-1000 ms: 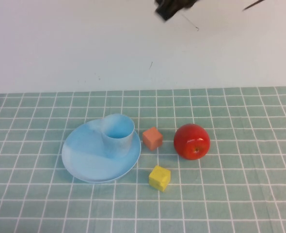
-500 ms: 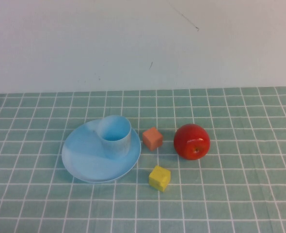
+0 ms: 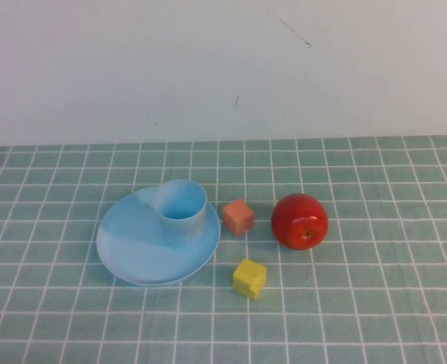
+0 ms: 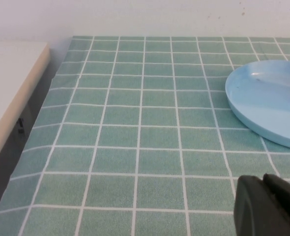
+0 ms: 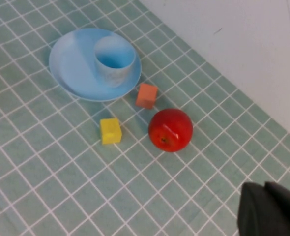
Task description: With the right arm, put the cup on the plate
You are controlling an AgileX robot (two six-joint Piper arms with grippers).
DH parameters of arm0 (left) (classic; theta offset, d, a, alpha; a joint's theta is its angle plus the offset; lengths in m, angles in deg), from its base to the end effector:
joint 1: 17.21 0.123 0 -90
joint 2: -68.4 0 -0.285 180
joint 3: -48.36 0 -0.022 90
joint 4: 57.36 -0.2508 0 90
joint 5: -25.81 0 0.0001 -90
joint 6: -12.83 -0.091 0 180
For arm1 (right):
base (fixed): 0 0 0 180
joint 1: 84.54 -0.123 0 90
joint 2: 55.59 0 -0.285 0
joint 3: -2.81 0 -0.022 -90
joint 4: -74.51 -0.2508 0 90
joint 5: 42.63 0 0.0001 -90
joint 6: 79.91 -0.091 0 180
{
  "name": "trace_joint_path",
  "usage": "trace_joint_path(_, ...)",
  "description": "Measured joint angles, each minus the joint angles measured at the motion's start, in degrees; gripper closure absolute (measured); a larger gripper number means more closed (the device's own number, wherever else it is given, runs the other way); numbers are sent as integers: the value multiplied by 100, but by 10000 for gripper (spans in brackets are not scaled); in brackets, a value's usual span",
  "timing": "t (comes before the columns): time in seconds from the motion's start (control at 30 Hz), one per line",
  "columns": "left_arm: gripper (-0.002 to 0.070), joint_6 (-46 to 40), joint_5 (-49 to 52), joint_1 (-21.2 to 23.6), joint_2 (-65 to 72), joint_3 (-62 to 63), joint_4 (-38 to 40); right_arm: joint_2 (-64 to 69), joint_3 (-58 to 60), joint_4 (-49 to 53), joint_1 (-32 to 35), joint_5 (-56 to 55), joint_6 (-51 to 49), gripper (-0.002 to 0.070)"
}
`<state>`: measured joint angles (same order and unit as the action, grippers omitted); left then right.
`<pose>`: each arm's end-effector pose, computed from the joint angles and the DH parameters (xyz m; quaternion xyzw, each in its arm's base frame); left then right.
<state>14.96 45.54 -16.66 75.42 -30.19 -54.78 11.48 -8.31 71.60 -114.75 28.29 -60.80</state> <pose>0.0532 -0.0009 0.1751 -0.0308 0.7942 -0.0273 0.6062 0.1336 0.0828 0.4895 -0.3761 0.8112 0.0683 0.4425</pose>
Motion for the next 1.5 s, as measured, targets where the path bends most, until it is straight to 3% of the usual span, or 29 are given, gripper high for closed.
trace_joint_path(0.2,678,0,0,0,0,0,0,-376,757,122,197,-324,200,676)
trace_joint_path(0.43,678,0,0,0,0,0,0,-2092,2975,-25,1362,-2836,239,676)
trace_joint_path(0.7,678,0,0,0,0,0,0,-4591,6387,-299,2681,-5511,248,677)
trace_joint_path(0.87,678,0,0,0,0,0,0,-5776,8057,-309,3122,-5743,274,677)
trace_joint_path(1.0,678,0,0,0,0,0,0,-5975,8897,-375,3314,-5687,304,678)
trace_joint_path(1.17,678,0,0,0,0,0,0,-5997,8998,-466,3502,-4987,274,678)
trace_joint_path(1.5,678,10,0,0,0,0,0,-5997,8998,-479,3660,-4975,-454,678)
